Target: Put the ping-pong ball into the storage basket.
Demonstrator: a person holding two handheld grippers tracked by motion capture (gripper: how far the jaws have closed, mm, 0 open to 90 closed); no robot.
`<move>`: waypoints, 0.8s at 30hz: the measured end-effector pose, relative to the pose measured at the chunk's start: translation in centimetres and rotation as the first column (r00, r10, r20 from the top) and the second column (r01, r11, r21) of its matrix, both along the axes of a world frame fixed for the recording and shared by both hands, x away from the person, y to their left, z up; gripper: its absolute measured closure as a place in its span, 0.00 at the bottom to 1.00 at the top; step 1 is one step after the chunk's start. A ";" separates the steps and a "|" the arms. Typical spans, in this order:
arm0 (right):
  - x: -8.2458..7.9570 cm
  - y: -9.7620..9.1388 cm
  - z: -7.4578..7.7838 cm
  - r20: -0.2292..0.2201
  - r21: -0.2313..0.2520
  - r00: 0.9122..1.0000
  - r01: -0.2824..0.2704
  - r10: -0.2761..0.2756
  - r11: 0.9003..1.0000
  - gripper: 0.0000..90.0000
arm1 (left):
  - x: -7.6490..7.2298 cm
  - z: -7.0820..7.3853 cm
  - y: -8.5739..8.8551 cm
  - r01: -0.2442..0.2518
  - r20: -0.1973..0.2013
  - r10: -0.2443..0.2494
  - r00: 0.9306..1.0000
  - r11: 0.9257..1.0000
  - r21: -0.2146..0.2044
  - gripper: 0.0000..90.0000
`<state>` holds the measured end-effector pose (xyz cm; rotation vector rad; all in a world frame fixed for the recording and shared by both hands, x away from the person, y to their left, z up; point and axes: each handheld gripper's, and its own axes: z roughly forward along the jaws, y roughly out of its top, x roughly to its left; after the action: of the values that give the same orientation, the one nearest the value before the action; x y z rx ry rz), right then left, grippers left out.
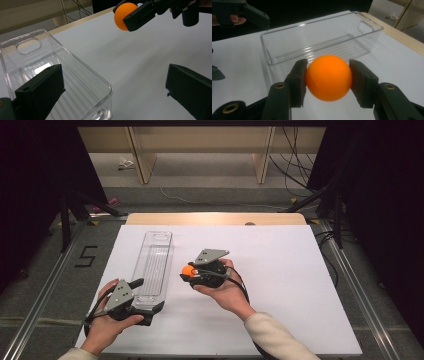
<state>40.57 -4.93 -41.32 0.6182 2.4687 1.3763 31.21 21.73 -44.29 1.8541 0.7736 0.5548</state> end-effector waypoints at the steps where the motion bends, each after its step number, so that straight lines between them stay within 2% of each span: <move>1: 0.0 0.1 0.1 0.001 0.001 1.000 -0.001 0.001 1.000 0.57 | 0.0 0.0 0.0 0.000 0.000 0.000 1.000 1.000 0.000 0.02; 24: 0.6 1.0 0.3 0.000 0.006 1.000 -0.005 0.005 1.000 0.57 | 0.0 0.0 0.0 -0.004 0.003 0.004 1.000 1.000 -0.003 0.02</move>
<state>41.19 -3.95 -41.06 0.6141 2.4685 1.3864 31.25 21.76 -44.26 1.8489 0.7757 0.5587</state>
